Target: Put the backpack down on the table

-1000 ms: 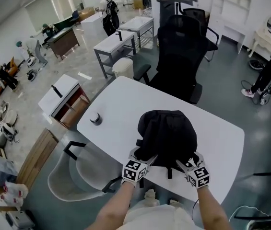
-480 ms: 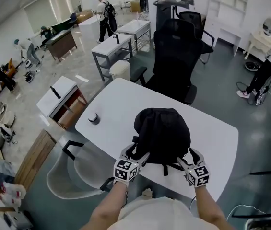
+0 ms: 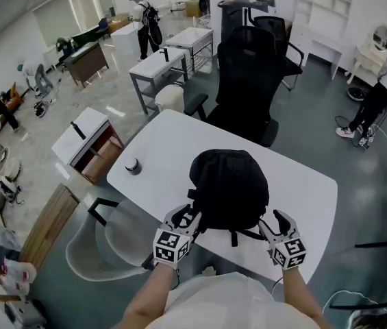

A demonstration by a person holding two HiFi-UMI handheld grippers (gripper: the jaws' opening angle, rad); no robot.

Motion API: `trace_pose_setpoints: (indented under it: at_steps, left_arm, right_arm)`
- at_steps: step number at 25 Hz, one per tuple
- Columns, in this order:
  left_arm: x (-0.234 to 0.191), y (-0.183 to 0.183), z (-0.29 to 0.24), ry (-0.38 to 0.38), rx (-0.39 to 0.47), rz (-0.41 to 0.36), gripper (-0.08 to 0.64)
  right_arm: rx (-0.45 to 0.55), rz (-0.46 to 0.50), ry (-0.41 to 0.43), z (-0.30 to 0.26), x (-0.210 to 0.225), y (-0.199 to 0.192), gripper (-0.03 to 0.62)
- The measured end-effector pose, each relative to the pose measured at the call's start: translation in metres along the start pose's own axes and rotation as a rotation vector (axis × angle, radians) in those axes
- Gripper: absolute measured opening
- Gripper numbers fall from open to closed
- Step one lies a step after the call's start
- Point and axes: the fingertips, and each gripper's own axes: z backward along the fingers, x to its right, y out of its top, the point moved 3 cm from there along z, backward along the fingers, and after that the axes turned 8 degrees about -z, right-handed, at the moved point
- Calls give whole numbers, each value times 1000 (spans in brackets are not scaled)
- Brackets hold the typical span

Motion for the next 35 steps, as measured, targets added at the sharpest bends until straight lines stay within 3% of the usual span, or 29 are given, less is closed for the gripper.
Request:
trace_pose_setpoints:
  at_steps: [2, 5, 7, 10, 14, 23, 35]
  left_arm:
    - [0, 8, 7, 9, 16, -26, 137]
    - [2, 21, 18, 9, 45, -23, 121]
    - [4, 27, 24, 14, 52, -22, 113]
    - [6, 37, 32, 15, 73, -36, 90]
    - [7, 47, 46, 33, 108, -63, 52]
    - [-14, 52, 62, 136, 124, -89, 43]
    - [-27, 50, 75, 176, 120, -98, 44]
  right_arm:
    - [13, 2, 5, 7, -2, 6, 244]
    - [27, 16, -9, 20, -2, 14, 207]
    - [35, 23, -28, 31, -1, 19, 121]
    - [58, 29, -40, 42, -3, 25, 44]
    - [85, 59, -56, 51, -7, 36, 29]
    - [113, 86, -116, 55, 1, 49, 24]
    - [96, 141, -167, 58, 1, 52, 17]
